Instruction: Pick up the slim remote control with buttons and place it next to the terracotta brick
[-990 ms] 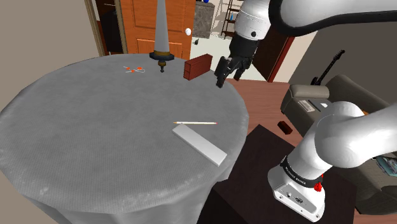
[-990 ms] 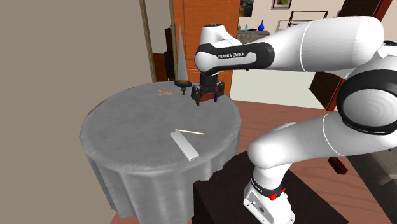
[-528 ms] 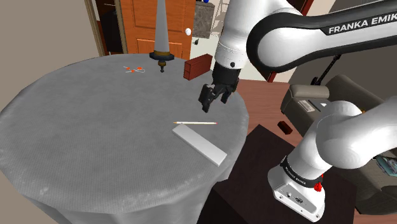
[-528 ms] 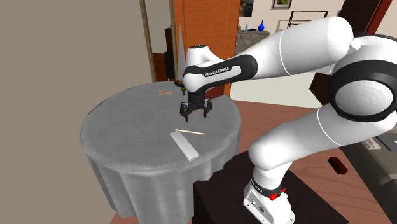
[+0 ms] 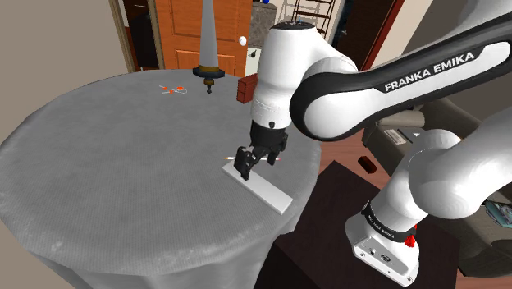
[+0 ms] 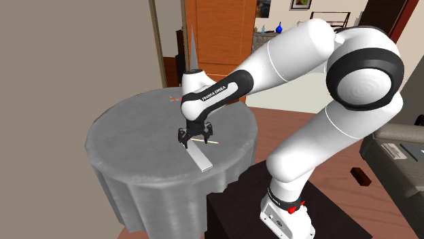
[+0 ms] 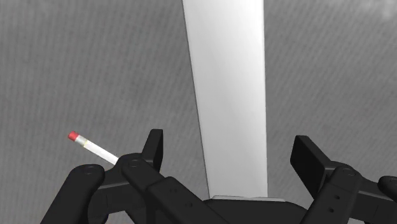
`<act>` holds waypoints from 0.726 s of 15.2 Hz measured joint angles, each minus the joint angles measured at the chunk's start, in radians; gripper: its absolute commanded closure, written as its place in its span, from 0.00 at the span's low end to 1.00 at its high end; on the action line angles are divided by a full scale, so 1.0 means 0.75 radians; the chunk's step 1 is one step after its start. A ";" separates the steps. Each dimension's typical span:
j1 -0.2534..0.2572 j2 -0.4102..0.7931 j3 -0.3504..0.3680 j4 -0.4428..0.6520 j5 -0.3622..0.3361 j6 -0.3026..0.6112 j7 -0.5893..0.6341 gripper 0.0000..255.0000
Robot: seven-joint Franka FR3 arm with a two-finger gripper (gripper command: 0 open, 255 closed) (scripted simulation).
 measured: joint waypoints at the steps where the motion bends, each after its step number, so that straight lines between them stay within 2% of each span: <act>1: 0.004 0.018 0.012 -0.002 0.004 0.018 0.012 0.00; 8: -0.004 0.130 0.053 -0.055 -0.003 0.180 0.036 0.00; 11: -0.006 0.144 0.057 -0.059 -0.005 0.197 0.040 0.00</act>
